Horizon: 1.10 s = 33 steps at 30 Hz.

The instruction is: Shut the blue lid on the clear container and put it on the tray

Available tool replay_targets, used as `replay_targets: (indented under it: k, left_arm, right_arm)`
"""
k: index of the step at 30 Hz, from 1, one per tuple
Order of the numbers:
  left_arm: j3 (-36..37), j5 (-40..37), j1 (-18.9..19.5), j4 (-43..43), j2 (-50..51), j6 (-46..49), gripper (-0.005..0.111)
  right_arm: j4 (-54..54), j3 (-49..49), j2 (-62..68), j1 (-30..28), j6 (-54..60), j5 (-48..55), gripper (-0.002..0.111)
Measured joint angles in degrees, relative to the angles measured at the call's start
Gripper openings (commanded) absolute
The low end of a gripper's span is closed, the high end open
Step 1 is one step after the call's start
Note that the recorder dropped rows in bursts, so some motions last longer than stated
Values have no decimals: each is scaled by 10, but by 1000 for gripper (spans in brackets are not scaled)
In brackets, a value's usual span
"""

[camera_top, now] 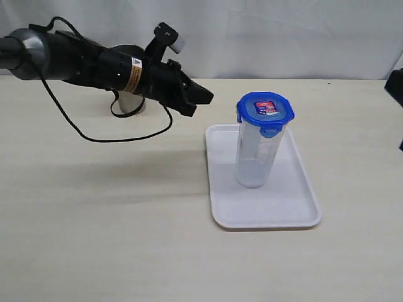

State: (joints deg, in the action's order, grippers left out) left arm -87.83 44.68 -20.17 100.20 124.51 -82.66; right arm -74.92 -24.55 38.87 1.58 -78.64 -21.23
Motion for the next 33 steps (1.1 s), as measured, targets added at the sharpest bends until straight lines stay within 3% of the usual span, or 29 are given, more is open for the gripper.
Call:
replay_targets:
  k: [10,14,21,24,27,33]
  left_arm:
    - [151,-257,1,-3,-154,-10,0]
    - [203,-316,1,-37,-206,-10,0]
    - [280,-332,1,-69,-309,3,0]
    - [319,-347,0,-114,-364,47,0]
    - [373,-363,0,-211,-463,133,0]
    - [441,-329,0,-253,-590,153,0]
  right_arm:
    - [-6,23,-124,0,0,0,5]
    - [-8,43,-151,0,0,0,5]
    - [-9,51,-196,0,0,0,5]
    - [-14,51,-225,0,0,1,5]
    - [-19,51,-264,0,0,1,5]
    - [-19,51,-285,0,0,1,5]
